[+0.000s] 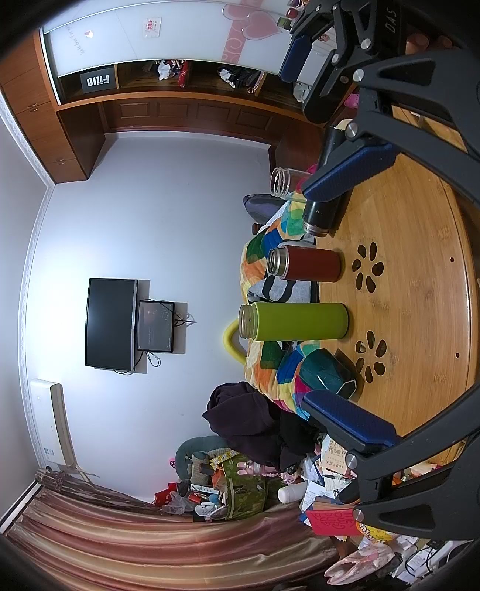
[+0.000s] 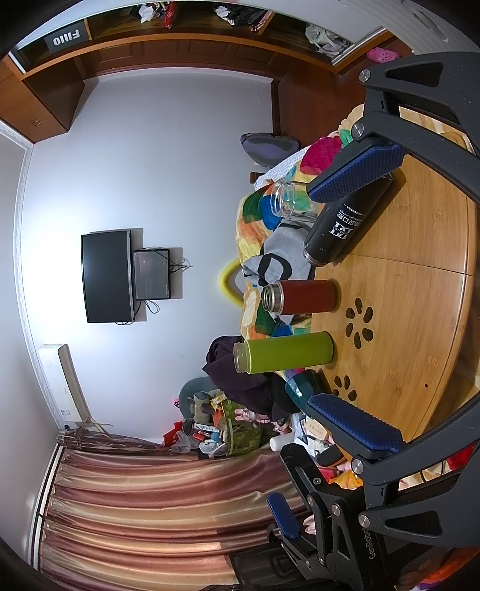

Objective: Flip cup upside down

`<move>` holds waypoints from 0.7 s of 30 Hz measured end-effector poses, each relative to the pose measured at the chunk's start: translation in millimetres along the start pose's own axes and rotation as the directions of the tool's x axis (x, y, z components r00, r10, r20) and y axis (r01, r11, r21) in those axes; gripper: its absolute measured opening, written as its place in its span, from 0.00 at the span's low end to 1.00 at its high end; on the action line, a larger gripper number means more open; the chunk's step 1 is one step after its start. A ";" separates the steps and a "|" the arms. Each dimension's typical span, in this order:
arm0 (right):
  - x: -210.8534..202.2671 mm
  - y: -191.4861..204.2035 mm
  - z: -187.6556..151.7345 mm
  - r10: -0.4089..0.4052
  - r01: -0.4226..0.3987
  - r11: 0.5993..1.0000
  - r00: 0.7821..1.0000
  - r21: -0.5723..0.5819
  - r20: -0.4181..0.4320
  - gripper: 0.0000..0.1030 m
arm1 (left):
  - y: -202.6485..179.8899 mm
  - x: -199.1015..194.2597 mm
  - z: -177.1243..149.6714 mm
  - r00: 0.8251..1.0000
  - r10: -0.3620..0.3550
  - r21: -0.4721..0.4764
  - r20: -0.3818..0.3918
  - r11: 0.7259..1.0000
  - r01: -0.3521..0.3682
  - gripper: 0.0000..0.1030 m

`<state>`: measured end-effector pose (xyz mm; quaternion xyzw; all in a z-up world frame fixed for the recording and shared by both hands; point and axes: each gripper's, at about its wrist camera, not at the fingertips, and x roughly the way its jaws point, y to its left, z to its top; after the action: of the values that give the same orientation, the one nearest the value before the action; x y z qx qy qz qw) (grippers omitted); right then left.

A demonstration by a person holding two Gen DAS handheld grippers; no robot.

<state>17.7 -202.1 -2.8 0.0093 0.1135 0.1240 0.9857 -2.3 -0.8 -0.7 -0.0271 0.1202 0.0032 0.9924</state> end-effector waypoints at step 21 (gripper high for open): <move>1.3 2.3 -0.2 0.002 -0.002 1.000 1.000 0.001 -0.002 1.00 | 1.5 0.7 -1.2 1.000 -0.002 -0.002 -0.002 1.000 0.002 1.00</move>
<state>18.3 -199.5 -3.2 0.0099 0.1145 0.1250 0.9855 -1.9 0.6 -2.1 -0.0284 0.1211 0.0021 0.9922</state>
